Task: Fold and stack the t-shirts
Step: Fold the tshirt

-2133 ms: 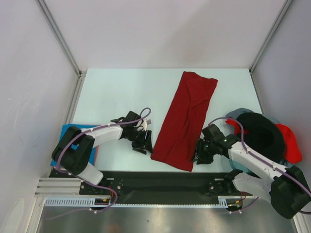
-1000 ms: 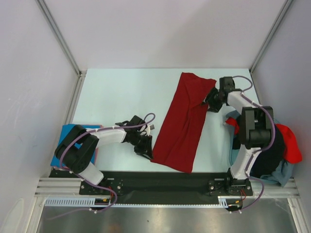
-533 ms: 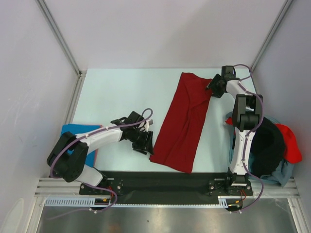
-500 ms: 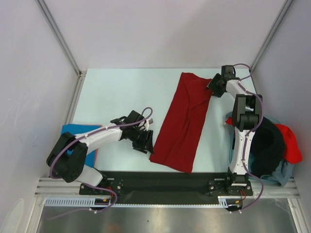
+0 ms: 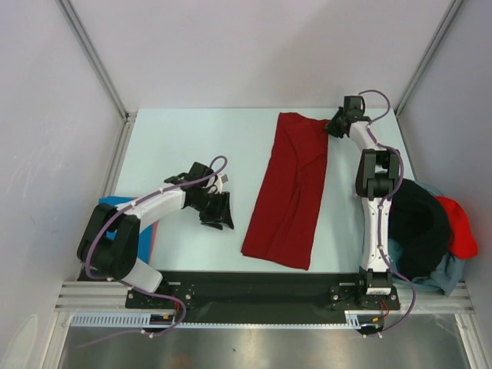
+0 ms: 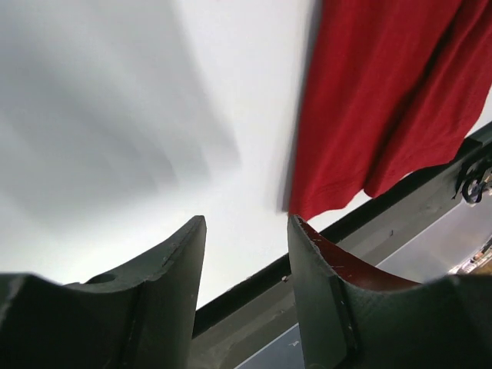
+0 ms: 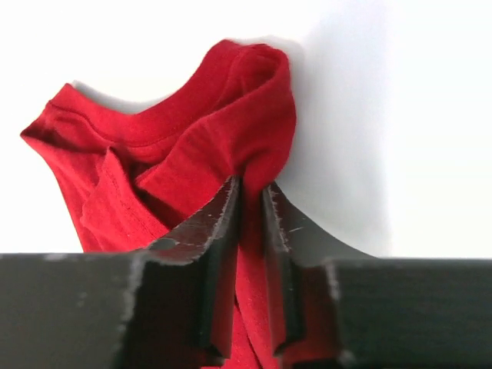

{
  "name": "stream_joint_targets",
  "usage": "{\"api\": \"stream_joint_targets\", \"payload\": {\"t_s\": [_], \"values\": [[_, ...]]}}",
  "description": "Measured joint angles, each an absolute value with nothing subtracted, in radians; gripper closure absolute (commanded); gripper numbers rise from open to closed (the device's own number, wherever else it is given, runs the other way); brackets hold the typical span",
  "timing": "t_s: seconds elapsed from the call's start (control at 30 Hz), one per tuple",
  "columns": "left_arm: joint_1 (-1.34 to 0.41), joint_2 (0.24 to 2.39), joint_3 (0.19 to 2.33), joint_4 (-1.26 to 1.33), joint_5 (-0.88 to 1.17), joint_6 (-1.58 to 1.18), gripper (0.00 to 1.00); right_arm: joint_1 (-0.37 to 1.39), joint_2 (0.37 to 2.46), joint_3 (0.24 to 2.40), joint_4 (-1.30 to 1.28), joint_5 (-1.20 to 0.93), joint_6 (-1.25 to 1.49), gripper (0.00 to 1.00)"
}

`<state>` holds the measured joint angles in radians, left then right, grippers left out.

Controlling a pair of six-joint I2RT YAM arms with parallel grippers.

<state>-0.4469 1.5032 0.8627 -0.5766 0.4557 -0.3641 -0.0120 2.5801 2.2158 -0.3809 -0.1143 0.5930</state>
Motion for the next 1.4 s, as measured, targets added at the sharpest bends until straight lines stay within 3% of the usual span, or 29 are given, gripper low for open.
{"api": "stream_joint_targets", "payload": {"t_s": [0.17, 0.47, 0.73, 1.27, 1.4], "values": [[-0.438, 1.549, 0.894, -0.586, 0.461, -0.364, 0.48, 0.032, 2.614, 2.246, -0.335, -0.104, 0.613, 0.89], [-0.438, 1.618, 0.926, -0.555, 0.509, -0.375, 0.48, 0.095, 2.756, 2.442, -0.269, -0.094, 0.677, 0.89], [-0.438, 1.637, 0.924, -0.514, 0.551, -0.419, 0.48, 0.089, 2.764, 2.448, -0.252, -0.093, 0.683, 0.87], [-0.461, 1.539, 0.73, -0.381, 0.565, -0.577, 0.47, 0.019, 2.749, 2.491, -0.363, -0.226, 0.577, 0.54], [-0.494, 1.524, 0.694, -0.322, 0.573, -0.624, 0.47, -0.004, 2.608, 2.331, -0.471, -0.217, 0.539, 0.48]]}}
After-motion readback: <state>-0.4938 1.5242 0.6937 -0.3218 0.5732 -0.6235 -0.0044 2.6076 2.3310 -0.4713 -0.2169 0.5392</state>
